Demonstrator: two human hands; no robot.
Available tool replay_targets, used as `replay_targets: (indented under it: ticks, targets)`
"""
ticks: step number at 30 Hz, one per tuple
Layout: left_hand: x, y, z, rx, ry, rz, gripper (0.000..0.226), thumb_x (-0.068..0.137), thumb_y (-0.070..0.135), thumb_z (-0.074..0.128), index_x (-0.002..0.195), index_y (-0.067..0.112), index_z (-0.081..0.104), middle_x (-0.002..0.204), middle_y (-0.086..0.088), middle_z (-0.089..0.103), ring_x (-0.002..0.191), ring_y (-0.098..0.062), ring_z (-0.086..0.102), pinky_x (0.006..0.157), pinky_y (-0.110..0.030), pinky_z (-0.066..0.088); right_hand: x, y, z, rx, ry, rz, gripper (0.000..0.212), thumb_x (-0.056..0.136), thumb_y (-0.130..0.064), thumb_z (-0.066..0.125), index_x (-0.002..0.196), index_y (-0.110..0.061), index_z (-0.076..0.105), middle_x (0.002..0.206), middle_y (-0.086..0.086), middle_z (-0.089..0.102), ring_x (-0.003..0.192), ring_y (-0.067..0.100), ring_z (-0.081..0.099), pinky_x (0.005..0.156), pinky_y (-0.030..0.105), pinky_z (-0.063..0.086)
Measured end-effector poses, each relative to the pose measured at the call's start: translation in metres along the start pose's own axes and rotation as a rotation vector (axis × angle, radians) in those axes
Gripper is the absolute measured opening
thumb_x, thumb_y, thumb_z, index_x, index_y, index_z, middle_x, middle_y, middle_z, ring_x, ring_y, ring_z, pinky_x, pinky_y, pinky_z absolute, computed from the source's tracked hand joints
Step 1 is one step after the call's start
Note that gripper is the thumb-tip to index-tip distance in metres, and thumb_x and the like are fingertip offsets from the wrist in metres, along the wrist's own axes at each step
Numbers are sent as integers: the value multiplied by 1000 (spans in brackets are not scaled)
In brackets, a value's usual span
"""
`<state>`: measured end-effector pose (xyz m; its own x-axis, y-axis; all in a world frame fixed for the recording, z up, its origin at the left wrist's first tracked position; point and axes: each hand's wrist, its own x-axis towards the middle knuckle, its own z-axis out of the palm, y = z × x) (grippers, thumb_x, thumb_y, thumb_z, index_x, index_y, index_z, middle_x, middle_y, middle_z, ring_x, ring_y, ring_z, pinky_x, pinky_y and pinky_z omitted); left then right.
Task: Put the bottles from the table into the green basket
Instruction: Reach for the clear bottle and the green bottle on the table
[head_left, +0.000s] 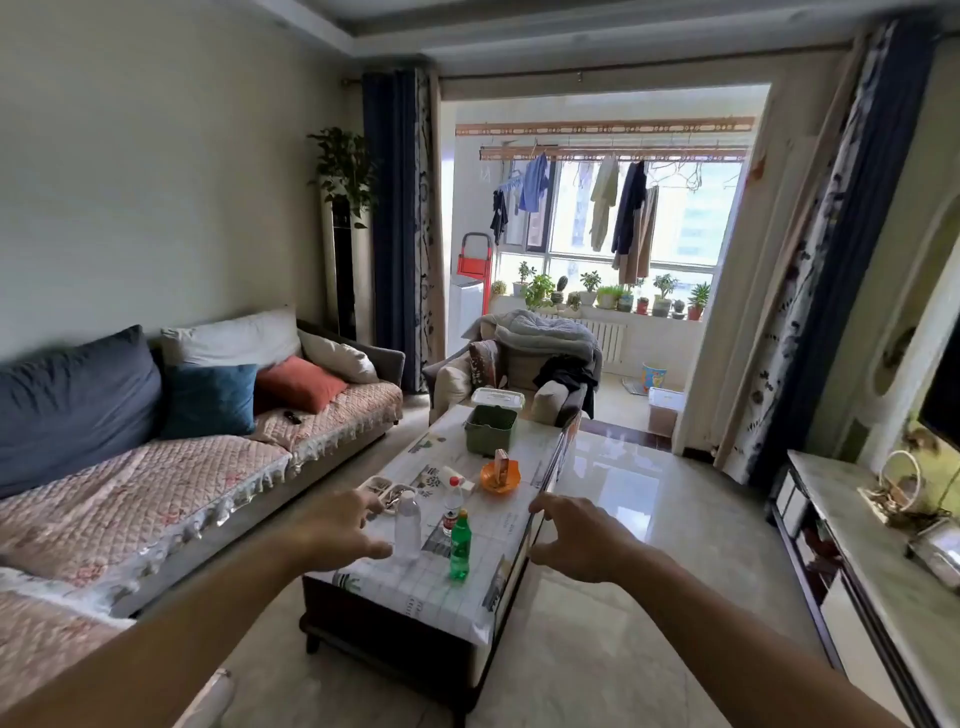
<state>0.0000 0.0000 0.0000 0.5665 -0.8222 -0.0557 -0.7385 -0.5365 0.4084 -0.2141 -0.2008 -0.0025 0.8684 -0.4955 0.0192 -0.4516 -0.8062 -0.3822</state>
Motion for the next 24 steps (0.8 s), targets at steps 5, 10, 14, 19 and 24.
replay_targets:
  ticks: [5, 10, 14, 19, 24]
  targets:
    - [18, -9, 21, -111, -35, -76, 69, 70, 40, 79, 129, 15, 52, 113, -6, 60, 96, -14, 57, 82, -29, 48, 19, 15, 5, -3, -40, 18, 56, 82, -30, 69, 131, -18, 46, 129, 7, 56, 112, 23, 55, 92, 34, 51]
    - [54, -29, 27, -110, -57, -101, 67, 72, 38, 78, 129, 15, 51, 120, -9, 59, 95, -15, 55, 78, -27, 46, 53, 22, 19, 19, -57, 13, 57, 83, -30, 69, 133, -18, 43, 131, 7, 55, 113, 22, 54, 91, 31, 49]
    - [95, -55, 29, -91, -102, -102, 68, 72, 37, 78, 130, 14, 51, 123, -11, 59, 97, -16, 56, 82, -28, 47, 94, 21, 35, 36, -59, 35, 57, 83, -31, 69, 133, -19, 43, 134, 6, 53, 116, 23, 53, 91, 31, 47]
    - [150, -97, 21, -85, -130, -86, 69, 73, 36, 78, 131, 13, 50, 125, -10, 59, 99, -18, 57, 84, -30, 48, 156, 12, 57, 42, -63, 72, 60, 82, -34, 70, 134, -20, 43, 132, 6, 55, 112, 21, 55, 87, 28, 47]
    - [200, -139, 14, -97, -162, -107, 70, 71, 36, 79, 131, 13, 50, 128, -10, 59, 99, -18, 58, 87, -32, 49, 213, 1, 77, 86, -78, 99, 60, 82, -32, 70, 134, -21, 42, 132, 6, 55, 110, 20, 56, 85, 27, 50]
